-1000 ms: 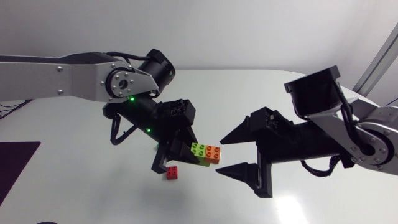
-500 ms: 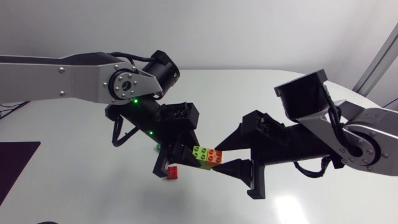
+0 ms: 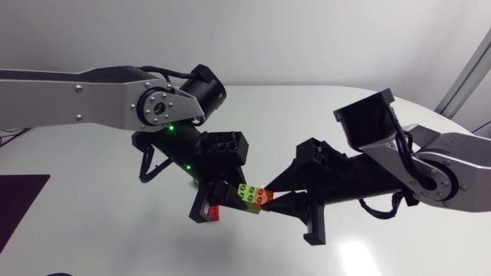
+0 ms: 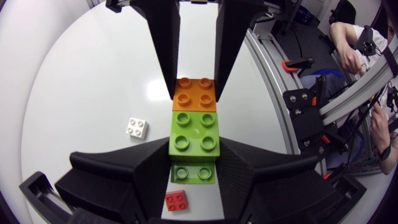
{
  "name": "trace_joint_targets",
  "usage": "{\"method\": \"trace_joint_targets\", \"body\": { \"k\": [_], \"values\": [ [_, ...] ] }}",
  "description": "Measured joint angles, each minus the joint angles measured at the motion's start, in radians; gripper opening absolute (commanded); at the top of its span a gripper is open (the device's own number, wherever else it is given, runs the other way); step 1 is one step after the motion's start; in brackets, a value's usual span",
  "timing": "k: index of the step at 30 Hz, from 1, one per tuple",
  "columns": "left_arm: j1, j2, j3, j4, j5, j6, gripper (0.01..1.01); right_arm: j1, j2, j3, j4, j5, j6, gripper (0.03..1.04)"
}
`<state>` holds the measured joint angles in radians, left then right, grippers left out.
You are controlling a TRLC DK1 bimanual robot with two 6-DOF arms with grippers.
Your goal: Separate the duplo bricks
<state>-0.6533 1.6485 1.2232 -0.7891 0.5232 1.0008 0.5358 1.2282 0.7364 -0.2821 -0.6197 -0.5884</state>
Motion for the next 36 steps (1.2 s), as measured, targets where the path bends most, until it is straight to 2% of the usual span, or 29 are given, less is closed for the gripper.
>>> {"method": "trace_joint_targets", "body": {
  "k": [10, 16, 20, 26, 30, 36],
  "values": [
    [-0.026, -0.005, -0.023, 0.100, -0.068, -0.001, 0.328, -0.078, 0.005, 0.032, -0.098, -0.150, 0.031, 0.18],
    [-0.023, -0.005, -0.028, 0.117, -0.077, -0.002, 0.331, -0.133, 0.005, 0.047, -0.099, -0.184, 0.041, 0.18],
    [-0.011, -0.005, -0.027, 0.117, -0.078, -0.008, 0.333, -0.190, 0.035, 0.045, -0.047, -0.103, 0.010, 0.18],
    [0.018, -0.006, -0.027, 0.117, -0.078, -0.031, 0.333, -0.242, 0.142, 0.004, 0.132, 0.037, -0.034, 0.18],
    [0.019, -0.006, -0.026, 0.117, -0.074, -0.039, 0.333, -0.287, 0.250, -0.013, 0.231, 0.094, -0.058, 0.18],
    [0.019, -0.006, -0.026, 0.117, -0.058, -0.060, 0.336, -0.320, 0.375, -0.035, 0.314, 0.125, -0.094, 0.18]
  ]
}}
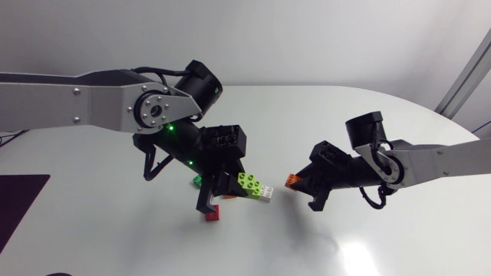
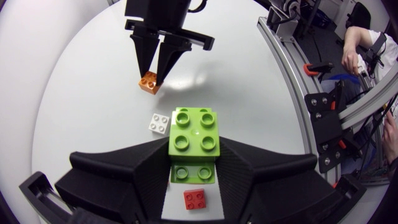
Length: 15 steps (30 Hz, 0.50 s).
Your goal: Separate the duplo bricks
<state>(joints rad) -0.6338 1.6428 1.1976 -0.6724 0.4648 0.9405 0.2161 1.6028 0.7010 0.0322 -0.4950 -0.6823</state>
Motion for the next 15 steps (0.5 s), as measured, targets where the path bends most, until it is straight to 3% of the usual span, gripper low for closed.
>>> {"method": "trace_joint_targets", "body": {
  "k": [9, 11, 15],
  "values": [
    [-0.001, 0.000, 0.010, 0.000, 0.003, -0.019, 0.338, 0.019, 0.098, -0.057, 0.100, 0.010, -0.018, 0.20],
    [-0.003, 0.000, 0.010, 0.000, 0.003, -0.020, 0.338, 0.030, 0.100, -0.060, 0.117, 0.016, -0.019, 0.31],
    [-0.010, 0.000, 0.010, 0.000, 0.006, -0.026, 0.338, 0.036, 0.100, -0.065, 0.126, 0.016, -0.018, 0.65]
  ]
}}
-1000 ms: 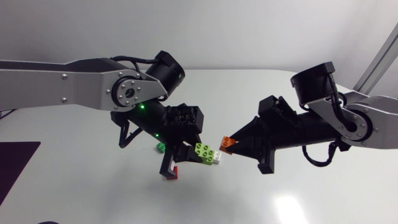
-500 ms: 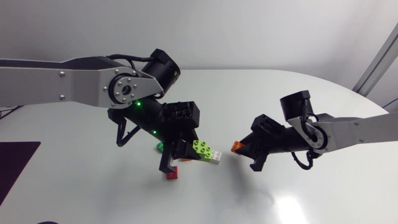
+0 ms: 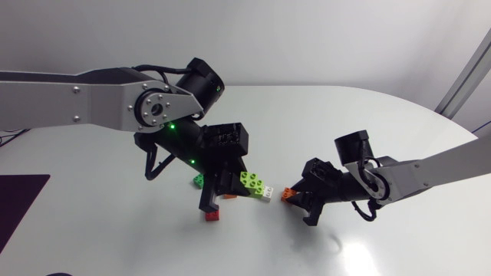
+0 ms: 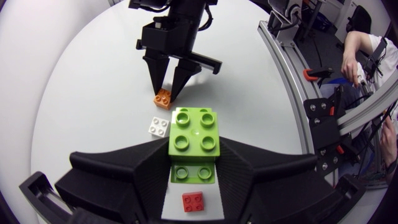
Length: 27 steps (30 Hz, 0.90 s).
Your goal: Separate the duplo bricks
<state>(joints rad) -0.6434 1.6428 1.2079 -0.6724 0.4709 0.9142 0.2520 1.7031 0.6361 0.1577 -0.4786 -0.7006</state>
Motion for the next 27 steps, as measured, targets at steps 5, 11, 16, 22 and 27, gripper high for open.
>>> {"method": "trace_joint_targets", "body": {
  "k": [5, 11, 16, 22, 27],
  "values": [
    [-0.003, 0.000, 0.000, 0.000, 0.000, -0.010, 0.338, -0.006, -0.064, -0.013, -0.056, -0.002, 0.000, 0.88],
    [-0.005, 0.000, 0.006, 0.000, 0.000, -0.019, 0.339, -0.023, -0.283, -0.011, -0.206, -0.070, 0.000, 0.90],
    [-0.014, 0.000, 0.015, 0.000, 0.022, -0.026, 0.338, 0.000, -0.417, -0.010, -0.339, -0.151, 0.000, 0.90],
    [-0.043, 0.000, 0.028, -0.012, 0.056, -0.031, 0.338, 0.084, -0.478, 0.006, -0.437, -0.214, 0.005, 0.89],
    [-0.067, 0.000, 0.031, -0.035, 0.073, -0.038, 0.339, 0.138, -0.509, 0.025, -0.450, -0.222, 0.028, 0.89]
  ]
}}
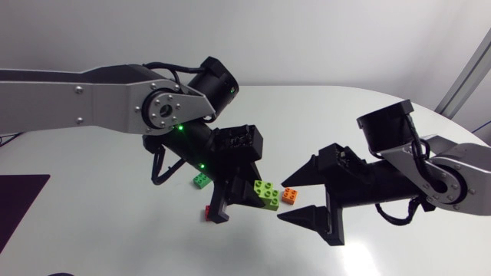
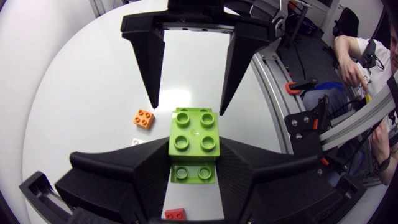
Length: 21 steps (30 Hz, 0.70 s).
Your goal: Separate the duplo bricks
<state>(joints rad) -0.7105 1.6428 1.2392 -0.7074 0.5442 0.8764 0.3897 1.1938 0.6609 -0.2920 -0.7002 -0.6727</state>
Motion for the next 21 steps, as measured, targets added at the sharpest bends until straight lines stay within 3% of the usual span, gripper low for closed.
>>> {"method": "trace_joint_targets", "body": {
  "k": [3, 8, 18, 21],
  "values": [
    [-0.007, 0.000, 0.005, -0.010, 0.003, 0.000, 0.339, 0.020, -0.002, 0.017, -0.004, 0.000, 0.011, 0.88],
    [-0.010, 0.000, 0.005, -0.011, 0.003, 0.000, 0.339, 0.061, -0.002, 0.021, -0.005, 0.000, 0.034, 0.74],
    [-0.018, 0.000, 0.005, -0.016, 0.007, 0.000, 0.339, 0.089, 0.013, 0.021, 0.006, 0.000, 0.055, 0.26],
    [-0.020, 0.000, 0.005, -0.023, 0.010, 0.000, 0.339, 0.091, 0.015, 0.021, 0.010, 0.000, 0.054, 0.18]
  ]
}}
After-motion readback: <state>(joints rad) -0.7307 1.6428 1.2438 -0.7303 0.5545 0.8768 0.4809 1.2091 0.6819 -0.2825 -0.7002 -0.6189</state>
